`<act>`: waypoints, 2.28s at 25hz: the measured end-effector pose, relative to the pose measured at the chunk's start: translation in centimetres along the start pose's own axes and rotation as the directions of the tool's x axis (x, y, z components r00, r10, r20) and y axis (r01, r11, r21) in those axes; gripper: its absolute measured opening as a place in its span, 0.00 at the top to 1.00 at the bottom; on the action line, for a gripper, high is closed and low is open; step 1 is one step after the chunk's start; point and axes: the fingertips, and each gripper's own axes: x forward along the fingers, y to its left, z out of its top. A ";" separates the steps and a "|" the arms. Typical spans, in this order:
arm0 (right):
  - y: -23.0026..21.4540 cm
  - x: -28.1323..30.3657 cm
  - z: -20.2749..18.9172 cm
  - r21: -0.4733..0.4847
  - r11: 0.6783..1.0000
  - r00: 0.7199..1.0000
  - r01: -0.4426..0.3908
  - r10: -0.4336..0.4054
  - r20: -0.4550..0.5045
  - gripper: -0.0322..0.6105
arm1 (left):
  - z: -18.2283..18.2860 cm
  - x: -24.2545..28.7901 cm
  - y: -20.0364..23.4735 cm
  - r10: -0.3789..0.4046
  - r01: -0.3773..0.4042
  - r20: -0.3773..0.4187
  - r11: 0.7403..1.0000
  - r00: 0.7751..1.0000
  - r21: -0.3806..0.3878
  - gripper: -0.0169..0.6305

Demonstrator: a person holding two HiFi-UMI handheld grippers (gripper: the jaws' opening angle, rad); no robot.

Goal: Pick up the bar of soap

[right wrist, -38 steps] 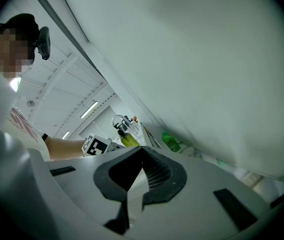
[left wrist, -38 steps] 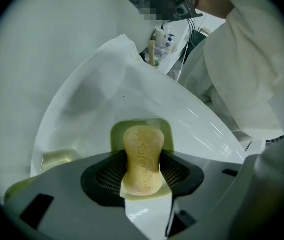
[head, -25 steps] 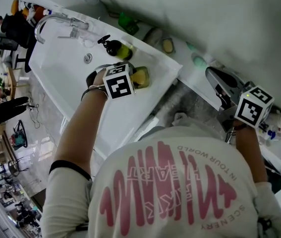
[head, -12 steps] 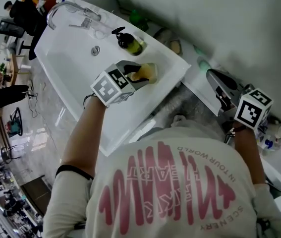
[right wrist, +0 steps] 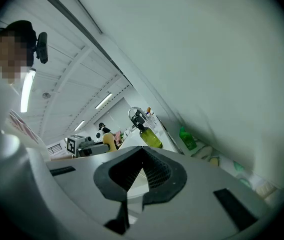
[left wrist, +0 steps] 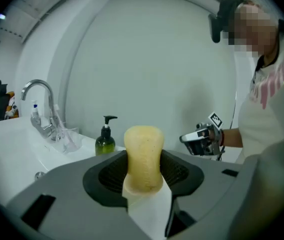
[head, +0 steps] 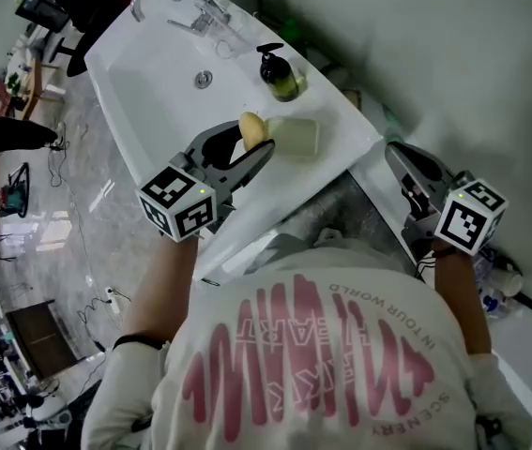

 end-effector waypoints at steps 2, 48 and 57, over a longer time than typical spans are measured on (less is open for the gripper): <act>1.2 0.1 0.4 -0.012 1.000 1.000 -0.011 0.011 -0.009 0.93 | 1.4 -2.4 -1.0 0.024 -0.021 0.072 0.999 0.997 -0.035 0.66; 15.0 6.0 -7.3 -0.208 0.978 0.997 0.021 -0.036 -0.068 0.93 | -5.0 -22.9 -2.8 0.237 -0.229 0.294 0.971 0.926 -0.063 0.66; 15.4 5.7 -8.5 -0.269 0.960 0.991 0.078 -0.105 -0.085 0.93 | -5.4 -23.5 -2.5 0.233 -0.225 0.307 0.972 0.923 -0.064 0.66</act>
